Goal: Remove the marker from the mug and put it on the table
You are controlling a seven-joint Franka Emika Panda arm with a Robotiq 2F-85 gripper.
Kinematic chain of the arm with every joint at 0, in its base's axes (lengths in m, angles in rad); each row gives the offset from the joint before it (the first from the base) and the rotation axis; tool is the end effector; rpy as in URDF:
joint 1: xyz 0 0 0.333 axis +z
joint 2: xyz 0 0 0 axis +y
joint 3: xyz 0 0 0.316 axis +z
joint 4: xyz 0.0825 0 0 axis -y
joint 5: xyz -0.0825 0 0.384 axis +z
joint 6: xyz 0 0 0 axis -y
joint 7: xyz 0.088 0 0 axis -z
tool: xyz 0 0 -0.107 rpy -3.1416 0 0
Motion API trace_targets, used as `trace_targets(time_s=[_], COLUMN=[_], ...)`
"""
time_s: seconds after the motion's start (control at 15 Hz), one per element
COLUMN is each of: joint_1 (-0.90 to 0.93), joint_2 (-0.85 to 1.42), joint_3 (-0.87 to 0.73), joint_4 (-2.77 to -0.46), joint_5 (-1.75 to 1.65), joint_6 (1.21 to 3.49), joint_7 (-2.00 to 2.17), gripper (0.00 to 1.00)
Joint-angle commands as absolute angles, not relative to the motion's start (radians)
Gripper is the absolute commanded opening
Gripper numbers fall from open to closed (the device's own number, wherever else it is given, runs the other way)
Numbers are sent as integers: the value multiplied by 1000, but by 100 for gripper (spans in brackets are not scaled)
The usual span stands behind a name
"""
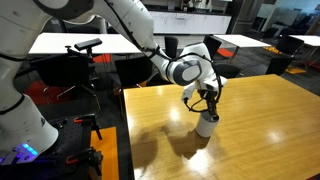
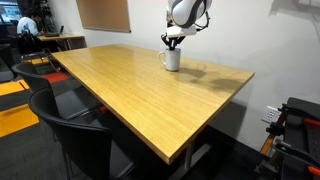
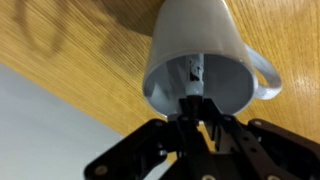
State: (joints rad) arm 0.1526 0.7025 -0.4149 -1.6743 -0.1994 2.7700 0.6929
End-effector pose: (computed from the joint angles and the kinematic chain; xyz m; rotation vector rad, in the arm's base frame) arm 0.7057 -0.1316 0.2663 2.6646 -0.8754 0.7082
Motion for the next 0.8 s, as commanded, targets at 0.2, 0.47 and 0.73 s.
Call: trace_targets(time_s=[0.2,0.47,0.73], joint_1=[259,312,391], joint_2=[595,527,450], joint_3=[-519,-572,-666], joint_4=[-1787,-1852,-1920], joint_5=[-274,-346,-475], joint_6=[2785,2803,2869], joint_7=[725,764,875], gripper=[5,5,5])
